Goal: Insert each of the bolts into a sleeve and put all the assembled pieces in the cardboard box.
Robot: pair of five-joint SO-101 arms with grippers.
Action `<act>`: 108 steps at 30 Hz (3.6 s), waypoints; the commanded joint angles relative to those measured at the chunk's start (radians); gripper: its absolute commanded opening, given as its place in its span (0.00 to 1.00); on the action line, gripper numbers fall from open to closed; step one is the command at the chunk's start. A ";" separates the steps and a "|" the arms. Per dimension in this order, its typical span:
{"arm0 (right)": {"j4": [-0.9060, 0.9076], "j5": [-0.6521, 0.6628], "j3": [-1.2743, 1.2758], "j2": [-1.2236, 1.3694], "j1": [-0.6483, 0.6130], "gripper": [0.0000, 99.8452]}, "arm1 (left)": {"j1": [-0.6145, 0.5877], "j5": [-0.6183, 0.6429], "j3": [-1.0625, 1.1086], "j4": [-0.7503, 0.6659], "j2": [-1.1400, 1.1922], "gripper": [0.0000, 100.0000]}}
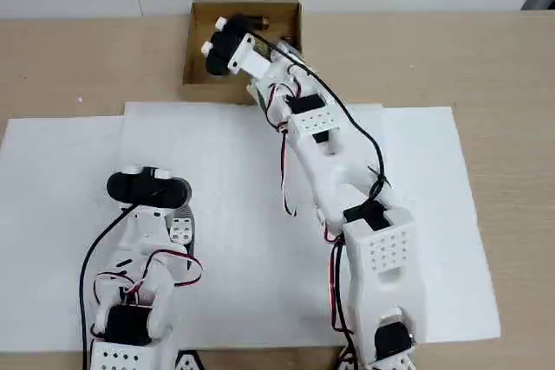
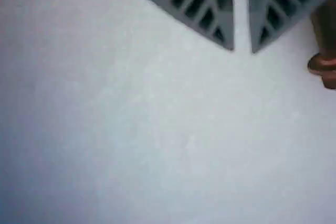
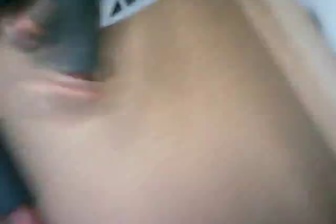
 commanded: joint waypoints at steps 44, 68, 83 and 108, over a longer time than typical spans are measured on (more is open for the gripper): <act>1.141 0.104 -0.054 -0.312 0.170 0.16 | -0.005 -0.005 -0.005 0.002 -0.014 0.00; 1.000 0.227 -0.055 -0.061 0.166 0.00 | -0.005 -0.003 -0.005 0.002 -0.014 0.00; 1.210 0.012 -0.104 -0.343 0.136 0.00 | -0.005 -0.005 -0.005 0.002 -0.014 0.00; 1.426 -0.589 0.393 -1.147 0.311 0.00 | -0.008 -0.071 -0.278 0.164 -0.006 0.01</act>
